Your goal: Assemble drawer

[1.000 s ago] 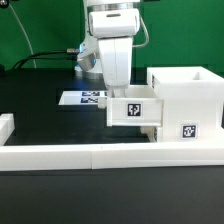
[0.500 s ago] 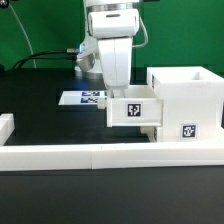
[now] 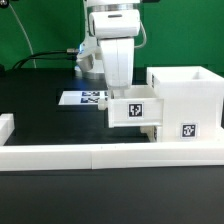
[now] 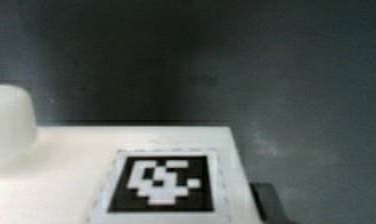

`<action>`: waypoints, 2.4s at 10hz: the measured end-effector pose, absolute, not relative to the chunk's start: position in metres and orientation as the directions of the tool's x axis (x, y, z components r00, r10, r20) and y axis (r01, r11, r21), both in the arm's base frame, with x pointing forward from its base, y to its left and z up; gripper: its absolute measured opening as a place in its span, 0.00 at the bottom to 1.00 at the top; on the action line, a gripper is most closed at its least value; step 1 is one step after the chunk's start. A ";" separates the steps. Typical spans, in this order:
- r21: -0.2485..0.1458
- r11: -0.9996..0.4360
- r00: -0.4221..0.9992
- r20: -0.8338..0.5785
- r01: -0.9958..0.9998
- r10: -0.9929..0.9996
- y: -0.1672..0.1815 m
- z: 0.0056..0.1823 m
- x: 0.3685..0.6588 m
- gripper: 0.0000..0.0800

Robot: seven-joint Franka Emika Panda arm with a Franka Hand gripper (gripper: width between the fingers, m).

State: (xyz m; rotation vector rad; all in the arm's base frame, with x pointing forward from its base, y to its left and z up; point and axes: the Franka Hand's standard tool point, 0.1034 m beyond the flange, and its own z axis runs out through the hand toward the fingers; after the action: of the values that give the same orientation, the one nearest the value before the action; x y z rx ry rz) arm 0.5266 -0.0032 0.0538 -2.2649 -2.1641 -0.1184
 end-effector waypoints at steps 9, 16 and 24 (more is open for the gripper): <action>0.048 -0.061 0.058 0.059 0.997 0.997 -0.010 0.053 0.525 0.06; 0.054 -0.043 0.040 0.057 0.998 0.998 -0.004 0.053 0.526 0.06; 0.061 -0.023 0.022 0.014 0.998 1.000 -0.005 0.053 0.527 0.06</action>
Offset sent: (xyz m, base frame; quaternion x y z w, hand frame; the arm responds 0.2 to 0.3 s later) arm -0.0014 0.0091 -0.0055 -0.0092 -0.0164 -0.1017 0.9946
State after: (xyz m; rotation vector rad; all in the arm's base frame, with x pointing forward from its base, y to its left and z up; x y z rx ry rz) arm 0.5273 -0.0052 0.0531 -2.2692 -2.2194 -0.0843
